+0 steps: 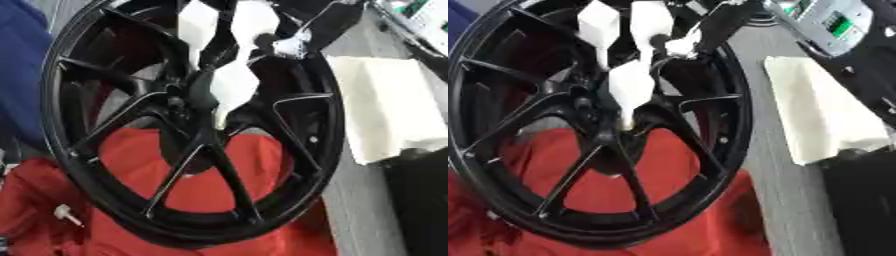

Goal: Pull the pin out of the wheel hub.

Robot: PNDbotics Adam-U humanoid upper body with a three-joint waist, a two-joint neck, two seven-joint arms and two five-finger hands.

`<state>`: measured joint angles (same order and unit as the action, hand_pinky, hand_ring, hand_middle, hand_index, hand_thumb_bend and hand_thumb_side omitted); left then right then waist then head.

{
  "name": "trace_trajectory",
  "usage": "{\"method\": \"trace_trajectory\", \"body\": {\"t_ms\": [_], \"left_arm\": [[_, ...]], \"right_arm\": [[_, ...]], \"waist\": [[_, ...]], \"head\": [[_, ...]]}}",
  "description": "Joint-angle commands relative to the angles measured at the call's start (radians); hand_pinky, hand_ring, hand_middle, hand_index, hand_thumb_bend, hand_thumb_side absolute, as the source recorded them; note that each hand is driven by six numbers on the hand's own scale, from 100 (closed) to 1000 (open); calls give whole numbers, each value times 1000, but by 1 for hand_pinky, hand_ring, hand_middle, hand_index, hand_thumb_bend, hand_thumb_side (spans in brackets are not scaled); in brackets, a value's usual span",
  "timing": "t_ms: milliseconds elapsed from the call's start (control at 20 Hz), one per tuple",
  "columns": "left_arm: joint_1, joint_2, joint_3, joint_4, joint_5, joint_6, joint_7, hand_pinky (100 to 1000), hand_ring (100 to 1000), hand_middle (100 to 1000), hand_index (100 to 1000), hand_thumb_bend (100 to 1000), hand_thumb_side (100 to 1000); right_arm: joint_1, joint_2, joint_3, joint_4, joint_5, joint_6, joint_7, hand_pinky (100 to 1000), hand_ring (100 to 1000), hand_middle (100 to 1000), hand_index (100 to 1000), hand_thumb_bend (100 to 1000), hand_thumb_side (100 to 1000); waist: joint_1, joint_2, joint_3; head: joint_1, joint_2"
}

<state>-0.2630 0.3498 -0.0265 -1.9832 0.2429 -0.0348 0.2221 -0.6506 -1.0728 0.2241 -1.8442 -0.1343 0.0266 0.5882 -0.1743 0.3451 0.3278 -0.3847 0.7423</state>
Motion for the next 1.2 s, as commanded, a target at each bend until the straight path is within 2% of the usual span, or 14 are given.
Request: {"method": "trace_trajectory", "body": {"t_ms": [50,100,250,450,650,700,750,800,900,1000,1100,1200], "left_arm": [[-7,6,10,-17,2,-3,3,657,747,587,674,118,695],[-7,5,10,-17,2,-2,3,657,747,587,674,118,695],[-6,6,11,-17,1,-3,4,657,748,587,674,118,695],[-4,8,15,-17,-2,-6,9,657,748,588,675,117,693],[1,9,23,-17,-8,-12,16,657,749,588,675,114,692],[4,11,26,-17,-10,-14,19,657,749,588,675,111,691],[6,13,28,-17,-13,-16,22,657,750,588,675,110,690],[8,14,32,-17,-16,-19,26,657,750,588,675,107,689],[13,17,39,-17,-22,-24,34,657,750,588,675,104,689],[15,16,42,-17,-27,-28,39,657,750,588,675,102,689],[13,12,42,-17,-28,-30,42,657,750,588,675,101,690],[13,10,43,-17,-30,-31,43,657,751,588,675,100,691]], "right_arm": [[-15,-54,-43,-20,-47,9,-13,711,579,320,442,100,335],[-16,-59,-54,-22,-62,10,-19,711,579,319,442,100,285],[-5,-79,-104,-26,-121,9,-51,713,572,315,438,100,286],[39,-118,-202,-16,-221,-1,-130,716,566,311,435,100,307],[155,-165,-322,1,-297,-32,-231,721,564,316,442,100,325],[196,-172,-360,7,-307,-44,-263,720,565,317,444,100,316],[240,-176,-396,10,-306,-59,-296,721,566,318,444,100,269],[292,-174,-437,11,-286,-75,-332,722,566,322,447,100,208],[407,-148,-513,-2,-215,-105,-412,722,571,329,454,100,172],[515,-89,-581,-33,-128,-120,-502,728,573,341,466,100,139],[599,-8,-641,-70,-30,-111,-586,746,582,368,492,100,181],[662,79,-680,-104,47,-87,-628,762,606,412,535,100,206]], "waist": [[12,-26,-3],[13,-25,-4],[16,-22,-9],[24,-18,-27],[45,-10,-60],[52,-7,-71],[58,-5,-79],[65,-1,-91],[79,6,-108],[90,13,-119],[98,20,-122],[105,26,-121]], "head": [[-3,-20],[-2,-24],[8,-34],[39,-48],[79,-84],[94,-93],[106,-100],[125,-112],[157,-131],[172,-143],[174,-154],[179,-166]]}}
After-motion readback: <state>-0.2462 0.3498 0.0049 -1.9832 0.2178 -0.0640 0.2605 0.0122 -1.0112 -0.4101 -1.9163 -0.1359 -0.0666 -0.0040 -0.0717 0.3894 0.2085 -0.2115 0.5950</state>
